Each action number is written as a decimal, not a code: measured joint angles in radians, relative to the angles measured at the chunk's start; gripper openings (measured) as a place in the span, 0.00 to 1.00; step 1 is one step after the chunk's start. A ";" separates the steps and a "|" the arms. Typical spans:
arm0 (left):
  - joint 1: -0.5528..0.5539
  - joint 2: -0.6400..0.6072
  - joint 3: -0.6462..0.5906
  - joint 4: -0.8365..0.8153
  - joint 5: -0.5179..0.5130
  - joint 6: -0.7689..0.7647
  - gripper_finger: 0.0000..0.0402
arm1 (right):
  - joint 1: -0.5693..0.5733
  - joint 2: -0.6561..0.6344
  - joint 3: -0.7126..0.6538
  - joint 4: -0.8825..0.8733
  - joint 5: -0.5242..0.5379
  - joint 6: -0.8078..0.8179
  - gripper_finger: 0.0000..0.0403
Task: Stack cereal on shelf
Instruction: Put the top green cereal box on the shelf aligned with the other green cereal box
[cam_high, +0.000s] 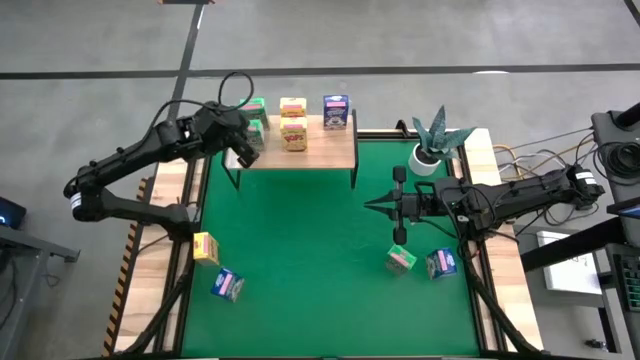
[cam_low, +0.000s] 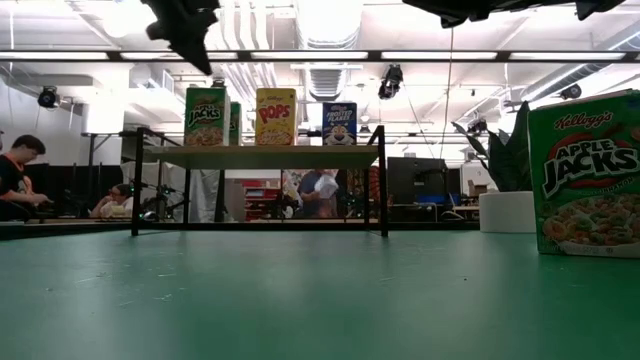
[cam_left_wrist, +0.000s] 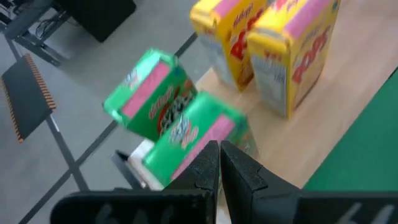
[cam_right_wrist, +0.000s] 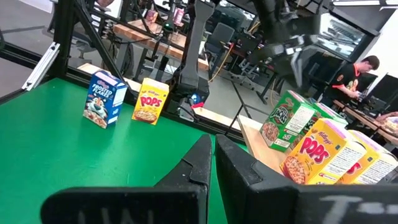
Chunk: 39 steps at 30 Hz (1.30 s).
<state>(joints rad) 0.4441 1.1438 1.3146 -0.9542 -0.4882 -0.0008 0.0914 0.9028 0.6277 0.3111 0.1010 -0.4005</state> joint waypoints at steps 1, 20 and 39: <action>0.002 -0.007 -0.014 -0.001 0.000 0.001 0.00 | 0.000 0.000 0.000 0.000 0.004 0.000 0.03; 0.003 -0.015 -0.058 0.067 -0.053 0.024 0.00 | 0.000 0.000 0.000 -0.007 0.005 -0.002 0.03; 0.010 0.002 -0.097 0.100 -0.150 0.039 0.00 | 0.000 0.000 0.000 -0.008 0.006 -0.001 0.03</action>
<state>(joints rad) 0.4538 1.1457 1.2175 -0.8540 -0.6385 0.0380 0.0910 0.9031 0.6274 0.3027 0.1066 -0.4015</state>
